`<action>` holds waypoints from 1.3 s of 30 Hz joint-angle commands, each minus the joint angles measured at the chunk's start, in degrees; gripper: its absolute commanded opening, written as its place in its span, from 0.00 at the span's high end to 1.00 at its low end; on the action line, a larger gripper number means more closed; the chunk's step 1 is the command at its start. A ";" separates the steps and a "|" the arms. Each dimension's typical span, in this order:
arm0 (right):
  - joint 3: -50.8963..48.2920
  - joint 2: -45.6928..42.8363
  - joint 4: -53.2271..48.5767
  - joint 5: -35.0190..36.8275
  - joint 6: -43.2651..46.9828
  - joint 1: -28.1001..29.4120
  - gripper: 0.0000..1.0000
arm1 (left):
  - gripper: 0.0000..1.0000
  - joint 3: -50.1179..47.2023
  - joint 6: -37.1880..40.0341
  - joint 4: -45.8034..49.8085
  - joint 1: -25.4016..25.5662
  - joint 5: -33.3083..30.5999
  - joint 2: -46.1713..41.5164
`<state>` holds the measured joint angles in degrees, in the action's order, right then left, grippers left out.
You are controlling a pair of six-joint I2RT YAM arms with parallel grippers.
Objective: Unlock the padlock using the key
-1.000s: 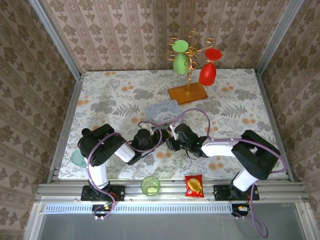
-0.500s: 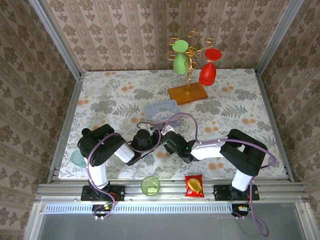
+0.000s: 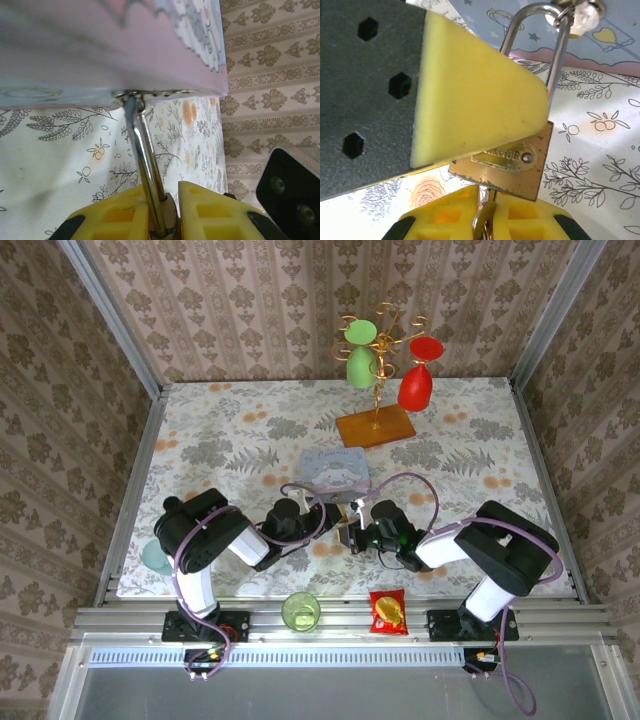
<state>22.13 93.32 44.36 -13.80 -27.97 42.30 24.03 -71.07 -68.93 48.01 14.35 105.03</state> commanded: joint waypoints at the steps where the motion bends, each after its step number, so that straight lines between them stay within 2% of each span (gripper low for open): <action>1: -2.02 1.15 8.73 -7.41 -4.39 -0.81 0.88 | 0.79 0.15 3.95 0.33 -2.23 -3.43 1.25; 3: -2.55 2.21 10.94 -9.05 -5.35 -1.33 0.88 | 0.73 -0.12 4.36 0.53 -2.39 -4.10 1.87; 6: -2.08 3.91 11.27 -11.08 -5.53 -1.44 0.88 | 0.69 0.43 5.53 1.83 -2.63 -4.46 2.13; 8: -2.08 4.79 11.38 -11.28 -5.54 -1.53 0.88 | 0.60 0.84 7.04 4.88 -2.67 -5.52 1.23; 9: -2.17 4.94 11.24 -11.13 -5.45 -1.52 0.88 | 0.60 0.97 7.76 5.97 -2.63 -6.00 0.55; 12: -2.78 4.87 11.37 -10.34 -5.35 -1.52 0.88 | 0.67 2.25 11.21 12.46 -2.54 -6.58 -2.29; 16: -3.51 4.55 12.76 -10.73 -6.66 -2.50 0.87 | 0.76 5.93 18.07 25.93 -1.16 -8.37 -6.66; 18: -3.50 4.74 12.56 -11.15 -8.24 -3.50 0.82 | 0.83 6.85 20.97 30.38 -0.39 -10.42 -8.50; 20: -2.90 4.56 8.10 -10.52 -9.29 -4.67 0.72 | 0.89 7.08 22.23 31.70 -0.50 -10.94 -9.44; 24: -4.09 1.87 1.51 -6.44 -9.16 -4.84 0.62 | 0.89 7.49 22.82 32.39 -1.03 -10.21 -9.41; 31: -0.86 -6.38 -18.44 6.71 -8.13 -4.77 0.61 | 0.89 7.19 22.32 31.72 -0.75 -10.14 -8.42; 37: 3.99 -10.31 -27.37 9.42 -6.21 -4.63 0.60 | 0.85 6.20 21.19 29.58 -0.52 -9.90 -8.61; 39: 6.14 -10.62 -30.64 13.58 -5.25 -4.28 0.59 | 0.83 6.25 21.15 29.54 -0.27 -10.15 -9.00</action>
<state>25.21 84.14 22.17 -7.18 -35.31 37.87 30.74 -49.87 -39.00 47.29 4.75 96.27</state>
